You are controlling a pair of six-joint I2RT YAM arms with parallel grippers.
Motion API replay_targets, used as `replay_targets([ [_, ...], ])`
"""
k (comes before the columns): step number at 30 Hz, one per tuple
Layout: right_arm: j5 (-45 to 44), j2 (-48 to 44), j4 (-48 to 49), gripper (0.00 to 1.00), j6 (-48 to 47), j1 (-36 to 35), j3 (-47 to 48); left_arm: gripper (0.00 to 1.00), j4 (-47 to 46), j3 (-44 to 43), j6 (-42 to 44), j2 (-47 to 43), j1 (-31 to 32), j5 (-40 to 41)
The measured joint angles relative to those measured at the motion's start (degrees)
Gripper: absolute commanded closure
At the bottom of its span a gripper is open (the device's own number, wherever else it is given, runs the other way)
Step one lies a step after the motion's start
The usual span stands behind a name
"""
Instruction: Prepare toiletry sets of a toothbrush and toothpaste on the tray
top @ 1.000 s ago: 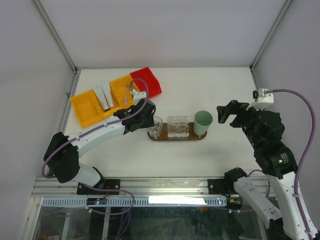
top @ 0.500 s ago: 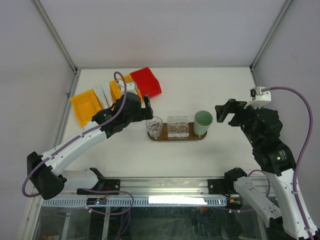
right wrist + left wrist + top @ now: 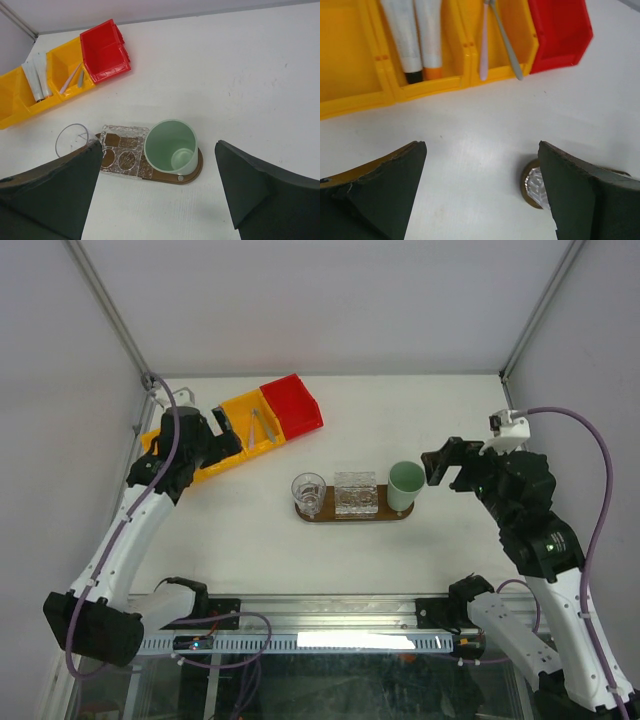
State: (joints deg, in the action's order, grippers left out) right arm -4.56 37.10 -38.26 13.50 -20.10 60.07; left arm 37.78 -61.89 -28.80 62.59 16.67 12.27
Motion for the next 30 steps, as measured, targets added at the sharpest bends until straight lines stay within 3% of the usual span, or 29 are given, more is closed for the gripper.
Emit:
replay_targets([
  [5, 2.2, 1.5, 0.7, 0.01, 0.1, 0.0, 0.0, 0.01, 0.1, 0.0, 2.1, 1.3, -8.6, -2.4],
  [11, 4.1, 2.2, 1.2, 0.01, 0.1, 0.0, 0.0, 0.02, -0.1, -1.0, 2.7, 7.8, -12.3, -5.3],
  [16, 4.9, 2.3, 1.2, 0.01, 0.2, 0.0, 0.0, 0.19, -0.9, -3.5, 3.1, 13.4, -15.0, -8.0],
  [22, 5.4, 2.6, 1.1, 0.01, 0.3, 0.0, 0.0, 0.50, -2.6, -12.3, 4.3, 25.2, -17.1, -9.7],
  [27, 5.5, 2.8, 1.1, 0.01, 0.4, 0.0, 0.0, 0.61, -3.3, -20.2, 4.7, 36.0, -17.1, -8.8],
  [30, 5.5, 3.3, 1.1, 0.01, 0.5, 0.0, 0.0, 0.62, -2.9, -23.2, 5.6, 39.7, -17.1, -7.2],
])
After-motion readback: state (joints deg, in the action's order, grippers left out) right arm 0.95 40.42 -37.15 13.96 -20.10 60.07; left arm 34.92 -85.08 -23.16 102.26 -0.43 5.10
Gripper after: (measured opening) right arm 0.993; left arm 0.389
